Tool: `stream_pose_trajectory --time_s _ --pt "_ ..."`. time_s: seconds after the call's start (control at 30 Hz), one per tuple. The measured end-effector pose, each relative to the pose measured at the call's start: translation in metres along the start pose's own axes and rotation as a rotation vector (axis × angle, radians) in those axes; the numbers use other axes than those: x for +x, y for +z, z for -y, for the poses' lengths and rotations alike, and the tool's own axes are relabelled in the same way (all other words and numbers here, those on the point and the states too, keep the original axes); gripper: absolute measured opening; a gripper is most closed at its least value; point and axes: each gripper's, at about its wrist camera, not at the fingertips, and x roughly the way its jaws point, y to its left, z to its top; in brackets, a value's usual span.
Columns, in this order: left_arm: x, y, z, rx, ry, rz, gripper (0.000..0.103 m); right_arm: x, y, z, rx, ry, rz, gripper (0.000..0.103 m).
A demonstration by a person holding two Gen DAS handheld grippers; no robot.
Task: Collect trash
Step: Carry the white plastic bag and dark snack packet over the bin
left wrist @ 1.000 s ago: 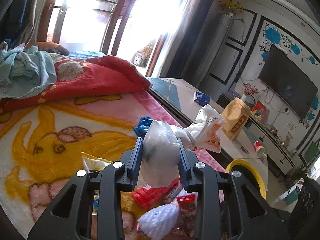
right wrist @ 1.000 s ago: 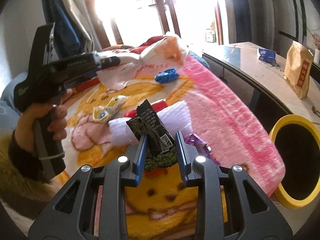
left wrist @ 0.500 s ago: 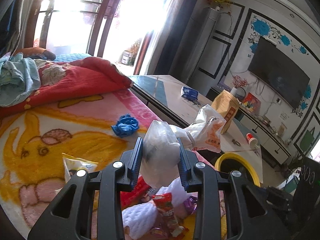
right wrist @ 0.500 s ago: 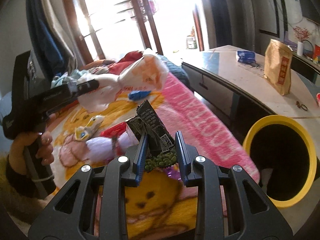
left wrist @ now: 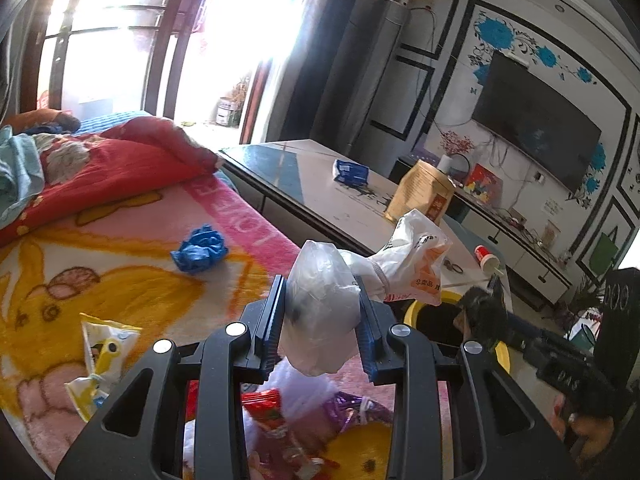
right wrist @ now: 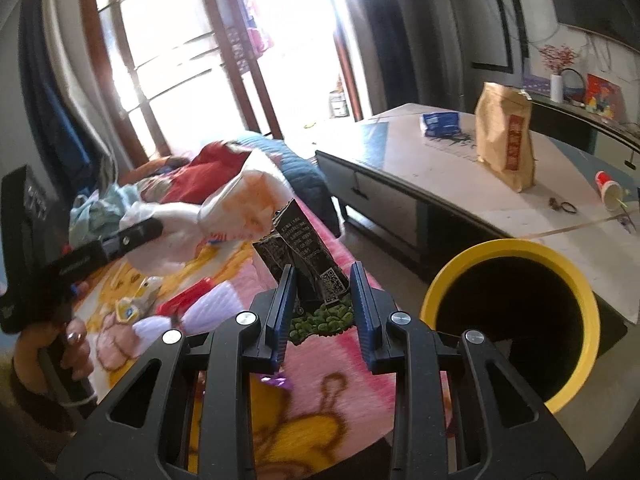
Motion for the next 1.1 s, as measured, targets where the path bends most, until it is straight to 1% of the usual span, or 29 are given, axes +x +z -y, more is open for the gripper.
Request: stream_pose_trajectory --time_s 0.53,1.1 --pt "0.022 0.003 0.042 0.07 -0.05 -0.027 0.031 -0.016 0.017 0.056 0.102 -0.115 0.065 0.022" --pt "0.046 -0.003 0.079 0.147 -0.099 -0.055 0.031 -0.026 0.018 0.102 0.19 -0.225 0.089 0.022"
